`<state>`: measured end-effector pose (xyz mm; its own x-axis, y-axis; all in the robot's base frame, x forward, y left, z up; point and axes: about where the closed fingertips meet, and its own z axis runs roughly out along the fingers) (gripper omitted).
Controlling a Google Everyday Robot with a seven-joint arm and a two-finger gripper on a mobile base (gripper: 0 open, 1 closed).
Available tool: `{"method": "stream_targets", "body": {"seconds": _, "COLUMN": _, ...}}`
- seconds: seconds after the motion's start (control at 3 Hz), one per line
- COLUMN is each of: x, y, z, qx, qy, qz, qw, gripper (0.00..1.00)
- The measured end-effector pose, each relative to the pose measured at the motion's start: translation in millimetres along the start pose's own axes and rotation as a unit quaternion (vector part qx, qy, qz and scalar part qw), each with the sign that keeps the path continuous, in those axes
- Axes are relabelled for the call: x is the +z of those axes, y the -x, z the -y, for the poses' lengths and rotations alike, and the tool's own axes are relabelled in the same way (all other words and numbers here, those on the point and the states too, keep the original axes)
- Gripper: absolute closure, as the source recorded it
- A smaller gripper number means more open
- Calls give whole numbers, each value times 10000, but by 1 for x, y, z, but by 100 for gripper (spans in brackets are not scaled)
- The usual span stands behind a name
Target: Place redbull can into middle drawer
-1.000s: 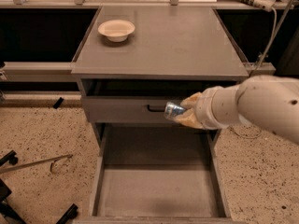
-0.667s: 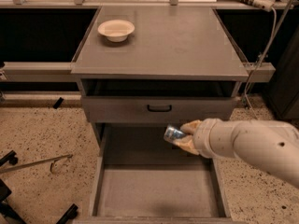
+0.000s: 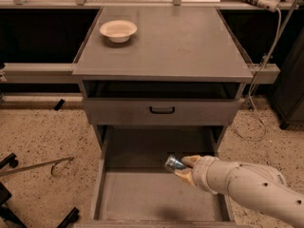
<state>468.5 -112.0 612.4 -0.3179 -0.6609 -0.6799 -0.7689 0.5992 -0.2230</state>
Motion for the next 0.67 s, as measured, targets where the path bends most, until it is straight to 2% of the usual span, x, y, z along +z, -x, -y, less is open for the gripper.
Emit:
{"method": "stream_targets", "body": {"seconds": 0.33, "x": 0, "y": 0, "z": 0, "qx": 0, "qy": 0, "qz": 0, "qw": 10000, "gripper": 100}}
{"method": "stream_targets", "body": {"seconds": 0.67, "x": 16, "y": -13, "z": 1, "qx": 30, "qy": -10, "qz": -27, "qw": 10000, "gripper": 100}}
